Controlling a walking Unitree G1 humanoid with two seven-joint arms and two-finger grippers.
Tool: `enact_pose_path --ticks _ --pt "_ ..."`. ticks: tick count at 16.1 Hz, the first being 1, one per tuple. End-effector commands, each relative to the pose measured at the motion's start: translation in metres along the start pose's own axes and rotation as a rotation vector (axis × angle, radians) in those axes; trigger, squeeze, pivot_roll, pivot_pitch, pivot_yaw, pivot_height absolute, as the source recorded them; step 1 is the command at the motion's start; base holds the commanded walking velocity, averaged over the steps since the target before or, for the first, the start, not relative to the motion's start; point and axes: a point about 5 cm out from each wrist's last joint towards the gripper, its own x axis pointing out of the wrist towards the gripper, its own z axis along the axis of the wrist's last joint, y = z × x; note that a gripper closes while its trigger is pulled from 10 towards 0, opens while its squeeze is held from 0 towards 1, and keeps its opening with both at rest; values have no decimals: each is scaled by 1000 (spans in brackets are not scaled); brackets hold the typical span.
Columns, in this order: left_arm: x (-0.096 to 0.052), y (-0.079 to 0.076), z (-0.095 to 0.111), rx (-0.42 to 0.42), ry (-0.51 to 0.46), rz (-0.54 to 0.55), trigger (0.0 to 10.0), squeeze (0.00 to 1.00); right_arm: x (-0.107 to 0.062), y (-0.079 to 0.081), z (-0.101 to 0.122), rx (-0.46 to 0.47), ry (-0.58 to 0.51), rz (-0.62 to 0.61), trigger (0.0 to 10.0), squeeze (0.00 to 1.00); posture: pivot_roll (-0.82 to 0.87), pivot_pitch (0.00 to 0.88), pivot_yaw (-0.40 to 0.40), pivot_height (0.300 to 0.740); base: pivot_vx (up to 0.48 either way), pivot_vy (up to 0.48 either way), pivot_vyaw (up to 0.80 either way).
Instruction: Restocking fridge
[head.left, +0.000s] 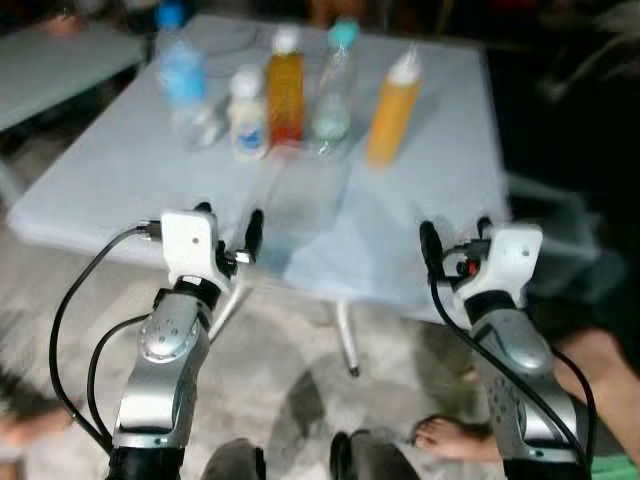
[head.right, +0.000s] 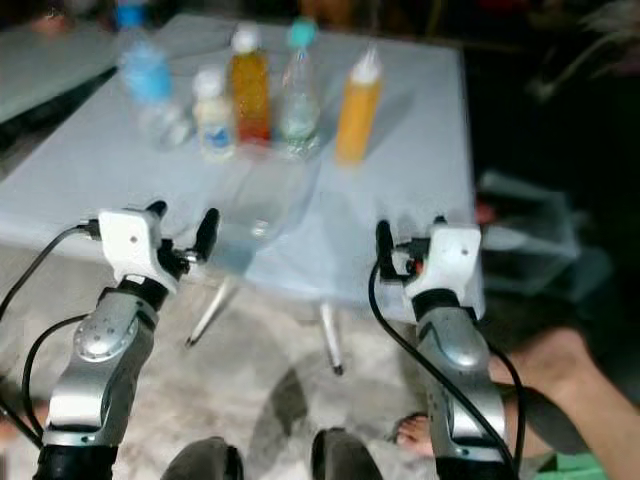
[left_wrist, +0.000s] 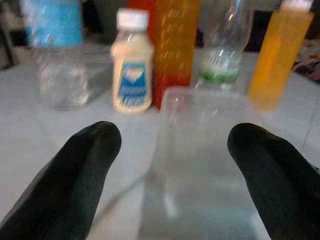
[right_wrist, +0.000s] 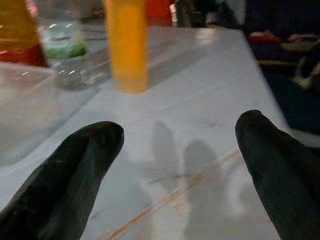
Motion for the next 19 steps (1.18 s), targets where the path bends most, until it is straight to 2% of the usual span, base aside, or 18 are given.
enact_pose_path --ticks 1,4,7,12,14,16,19 --pt "-2 7 2 17 -9 16 10000 0 -1 7 0 12 -6 21 10000 0 39 133 -56 740 0 442 0" --pt "-1 4 5 13 -22 -3 10000 0 -3 7 3 -23 -27 37 10000 0 37 134 -58 740 0 441 0" --pt "-1 3 5 21 -26 0 10000 0 -2 1 4 -17 -31 18 10000 0 36 134 -58 740 165 399 0" --pt "-5 1 3 23 -21 -15 10000 0 2 -17 12 -22 -71 -44 10000 0 38 138 -54 740 0 0 0" --pt "-6 0 3 26 -17 -18 10000 0 12 -31 18 36 -82 -51 10000 0 42 148 -45 740 0 0 0" --pt "-7 1 4 42 -13 -27 10000 0 22 -35 23 98 -84 3 10000 0 53 162 -35 740 0 0 0" --pt "-10 3 5 53 -7 -27 10000 0 27 -39 22 146 -68 10 10000 0 64 172 -29 740 0 0 0"
